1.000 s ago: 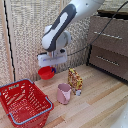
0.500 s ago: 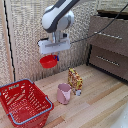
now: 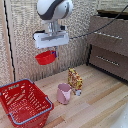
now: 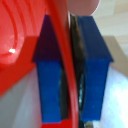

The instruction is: Move your gripper in the direction of the red bowl and clutch it softly. Cautiously raise the red bowl up from the surface. Hover the red bowl above the basket and gently bring it down inside. Let go of the gripper's grasp when the red bowl is within the basket.

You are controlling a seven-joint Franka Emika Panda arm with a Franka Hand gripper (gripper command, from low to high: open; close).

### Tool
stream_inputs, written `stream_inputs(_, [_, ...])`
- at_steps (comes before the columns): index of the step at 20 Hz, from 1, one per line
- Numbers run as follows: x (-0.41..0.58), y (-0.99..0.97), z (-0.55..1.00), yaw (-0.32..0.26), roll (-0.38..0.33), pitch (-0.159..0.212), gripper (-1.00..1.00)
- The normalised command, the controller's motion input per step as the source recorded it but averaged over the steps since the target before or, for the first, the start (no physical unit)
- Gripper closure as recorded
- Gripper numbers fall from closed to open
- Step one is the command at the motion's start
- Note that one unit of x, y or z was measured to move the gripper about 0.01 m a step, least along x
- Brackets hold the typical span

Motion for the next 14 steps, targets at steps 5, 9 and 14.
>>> stream_inputs(5, [-0.222, 0.87, 0.22, 0.003, 0.005, 0.024, 1.00])
stream_inputs(9, [-0.181, 0.90, 0.03, 0.000, 0.000, -0.008, 1.00])
stream_inputs(14, [0.000, 0.72, -0.32, 0.012, -0.040, -0.106, 1.00])
